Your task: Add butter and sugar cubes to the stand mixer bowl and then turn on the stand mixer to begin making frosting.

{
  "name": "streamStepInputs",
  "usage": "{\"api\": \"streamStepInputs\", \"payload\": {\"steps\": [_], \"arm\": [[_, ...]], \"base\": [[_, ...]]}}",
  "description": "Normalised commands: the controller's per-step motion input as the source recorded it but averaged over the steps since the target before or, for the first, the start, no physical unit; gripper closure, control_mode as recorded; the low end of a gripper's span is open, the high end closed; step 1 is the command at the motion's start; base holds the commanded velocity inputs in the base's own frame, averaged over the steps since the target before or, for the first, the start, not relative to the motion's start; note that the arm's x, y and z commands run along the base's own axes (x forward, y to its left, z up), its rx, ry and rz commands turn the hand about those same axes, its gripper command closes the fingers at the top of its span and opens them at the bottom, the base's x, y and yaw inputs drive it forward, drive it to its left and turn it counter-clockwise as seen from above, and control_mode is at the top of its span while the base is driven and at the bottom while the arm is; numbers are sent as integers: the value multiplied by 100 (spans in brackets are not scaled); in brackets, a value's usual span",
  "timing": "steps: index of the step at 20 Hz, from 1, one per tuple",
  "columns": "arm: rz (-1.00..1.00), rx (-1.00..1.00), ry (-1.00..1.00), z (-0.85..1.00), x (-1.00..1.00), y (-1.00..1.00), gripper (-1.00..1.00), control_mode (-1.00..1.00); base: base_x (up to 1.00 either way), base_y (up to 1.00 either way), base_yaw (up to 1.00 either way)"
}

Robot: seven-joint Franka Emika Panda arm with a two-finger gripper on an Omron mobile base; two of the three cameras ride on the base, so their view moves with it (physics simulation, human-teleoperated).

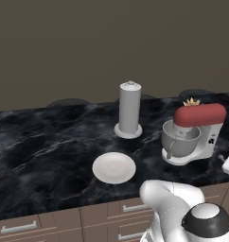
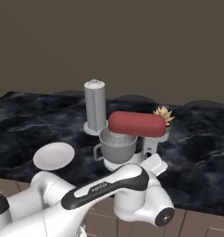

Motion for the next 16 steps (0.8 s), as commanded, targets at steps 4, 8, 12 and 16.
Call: {"api": "streamStepInputs", "payload": {"steps": [4, 8, 12, 16], "arm": [[-4, 0, 2, -9, 29, 0, -100, -100], [-5, -1, 0, -4, 19, -8, -100, -100], [-7, 0, 0, -3, 8, -17, -100, -100], [-7, 0, 0, -1, 0, -29, -100, -100]], "base": [[0, 0, 0], [0, 0, 0], [0, 0, 0], [0, 0, 0]]}}
